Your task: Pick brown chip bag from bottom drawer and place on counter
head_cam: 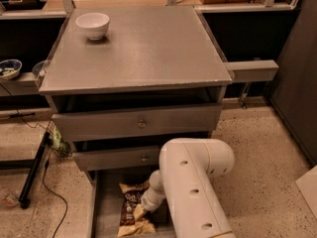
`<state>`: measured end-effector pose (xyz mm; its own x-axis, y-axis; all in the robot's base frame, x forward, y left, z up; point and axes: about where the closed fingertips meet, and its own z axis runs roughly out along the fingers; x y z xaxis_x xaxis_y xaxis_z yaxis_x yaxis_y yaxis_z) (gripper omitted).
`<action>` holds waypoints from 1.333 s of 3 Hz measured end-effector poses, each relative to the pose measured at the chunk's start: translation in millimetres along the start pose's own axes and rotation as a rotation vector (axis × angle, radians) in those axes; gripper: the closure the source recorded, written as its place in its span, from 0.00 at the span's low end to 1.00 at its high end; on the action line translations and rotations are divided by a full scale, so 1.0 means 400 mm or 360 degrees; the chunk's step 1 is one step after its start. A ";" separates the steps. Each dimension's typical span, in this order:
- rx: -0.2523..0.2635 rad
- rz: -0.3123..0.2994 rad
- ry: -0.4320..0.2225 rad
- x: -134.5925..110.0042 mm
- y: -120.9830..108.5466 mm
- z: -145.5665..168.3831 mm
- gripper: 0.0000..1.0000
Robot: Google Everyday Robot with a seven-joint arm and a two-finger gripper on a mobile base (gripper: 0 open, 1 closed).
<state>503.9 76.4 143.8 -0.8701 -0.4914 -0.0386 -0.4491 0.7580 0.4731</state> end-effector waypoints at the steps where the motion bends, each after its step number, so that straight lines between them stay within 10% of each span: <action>1: 0.0000 0.0000 0.0000 0.000 0.000 0.000 0.80; 2: 0.0000 0.0000 0.0000 0.000 0.000 0.000 1.00; 4: 0.0011 -0.0029 0.0038 0.029 0.021 -0.052 1.00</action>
Offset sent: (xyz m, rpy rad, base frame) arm 0.0000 0.0000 0.0000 0.0000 0.0000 0.0000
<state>494.2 67.9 165.8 -0.8567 -0.5151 -0.0262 -0.4663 0.7518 0.4662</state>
